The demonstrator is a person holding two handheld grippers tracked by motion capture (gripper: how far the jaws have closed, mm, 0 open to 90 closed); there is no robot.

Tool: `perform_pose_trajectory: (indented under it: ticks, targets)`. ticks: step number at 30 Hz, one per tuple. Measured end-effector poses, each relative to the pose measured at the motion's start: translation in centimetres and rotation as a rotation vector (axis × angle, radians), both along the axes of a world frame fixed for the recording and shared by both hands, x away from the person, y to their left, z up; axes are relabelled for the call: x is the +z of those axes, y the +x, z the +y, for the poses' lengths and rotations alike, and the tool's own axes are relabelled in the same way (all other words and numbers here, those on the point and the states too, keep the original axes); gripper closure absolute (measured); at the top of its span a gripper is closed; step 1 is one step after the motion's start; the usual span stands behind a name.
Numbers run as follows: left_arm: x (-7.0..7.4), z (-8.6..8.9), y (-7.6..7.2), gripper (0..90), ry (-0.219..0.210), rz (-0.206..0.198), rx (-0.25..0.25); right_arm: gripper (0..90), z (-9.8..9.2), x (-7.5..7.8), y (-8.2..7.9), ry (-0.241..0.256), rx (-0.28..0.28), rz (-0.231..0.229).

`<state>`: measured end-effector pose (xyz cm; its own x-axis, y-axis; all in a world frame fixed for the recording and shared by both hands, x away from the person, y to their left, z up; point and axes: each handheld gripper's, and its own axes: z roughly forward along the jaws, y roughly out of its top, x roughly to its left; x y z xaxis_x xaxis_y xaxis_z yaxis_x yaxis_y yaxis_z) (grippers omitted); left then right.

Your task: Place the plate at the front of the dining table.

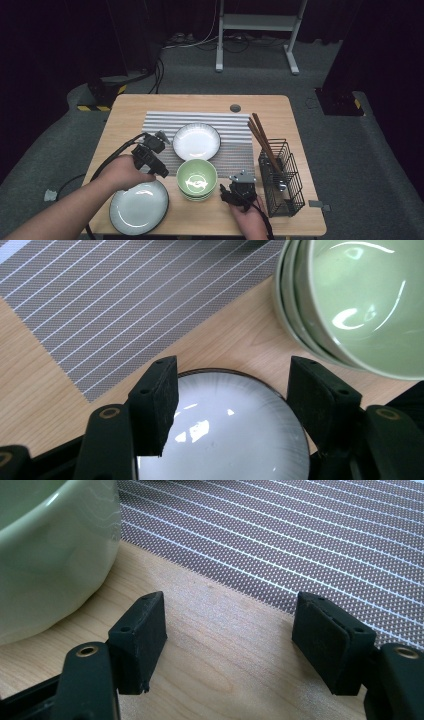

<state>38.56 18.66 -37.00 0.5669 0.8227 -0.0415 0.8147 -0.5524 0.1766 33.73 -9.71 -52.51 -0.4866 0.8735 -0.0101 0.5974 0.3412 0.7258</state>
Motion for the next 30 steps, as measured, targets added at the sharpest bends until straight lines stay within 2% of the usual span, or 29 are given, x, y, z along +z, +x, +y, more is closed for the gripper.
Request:
perform_pose_trajectory:
  ticks: [4,12,15,25,30]
  targets:
    - [0.3,-0.8,0.0,35.6,0.027,-0.020,-0.024,29.4,0.0,0.0,0.0,0.000,0.001,0.000]
    - [0.8,-2.4,0.2,35.3,0.025,-0.003,-0.038,29.5,0.0,0.0,0.0,0.001,0.009,-0.001]
    - [0.8,-3.1,0.3,34.8,0.034,-0.012,-0.056,29.5,0.0,0.0,0.0,0.000,0.011,-0.001]
    - [0.3,-4.9,0.7,37.9,0.052,0.019,-0.069,29.8,0.0,0.0,0.0,0.002,0.014,0.002]
    - [0.1,-5.1,1.0,40.3,0.055,0.028,-0.057,29.9,0.0,0.0,-0.1,0.002,0.020,0.001]
